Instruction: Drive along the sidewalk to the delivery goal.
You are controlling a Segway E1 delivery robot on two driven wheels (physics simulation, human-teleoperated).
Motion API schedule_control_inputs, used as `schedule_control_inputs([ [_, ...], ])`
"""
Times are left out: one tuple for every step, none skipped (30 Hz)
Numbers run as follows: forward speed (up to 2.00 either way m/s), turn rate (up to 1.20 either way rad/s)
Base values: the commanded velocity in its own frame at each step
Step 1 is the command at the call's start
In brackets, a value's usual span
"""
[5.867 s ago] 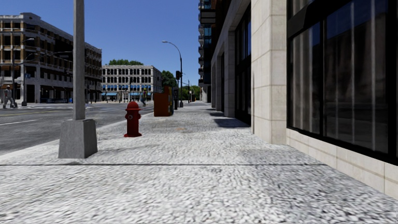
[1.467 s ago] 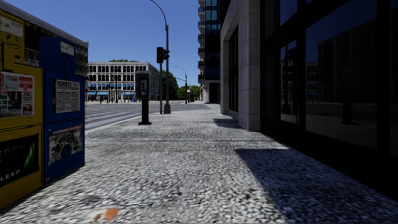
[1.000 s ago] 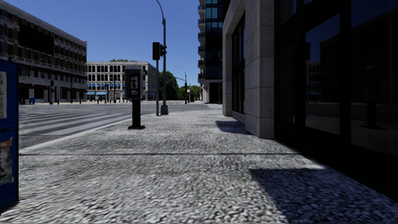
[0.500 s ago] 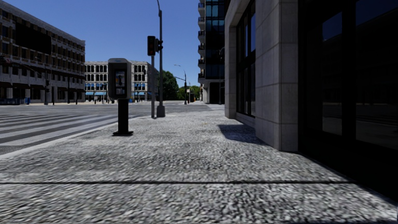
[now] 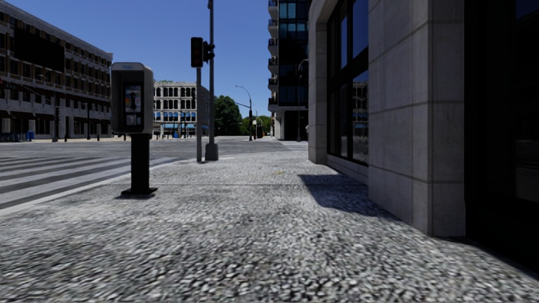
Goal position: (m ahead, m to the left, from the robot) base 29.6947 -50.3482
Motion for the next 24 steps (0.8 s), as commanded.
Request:
schedule_control_inputs([
  [1.95,0.00],
  [1.95,0.00],
  [1.95,0.00],
  [1.95,0.00],
  [1.95,0.00],
  [1.95,0.00],
  [1.95,0.00],
  [1.95,0.00],
  [1.95,0.00],
  [1.95,0.00],
  [1.95,0.00],
  [1.95,0.00],
  [1.95,0.00],
  [1.95,0.00],
  [1.95,0.00],
  [1.95,0.00],
  [1.95,0.00],
  [1.95,0.00],
  [1.95,0.00],
  [1.95,0.00],
  [1.95,0.00],
  [1.95,0.00],
  [1.95,0.00],
  [1.95,0.00],
])
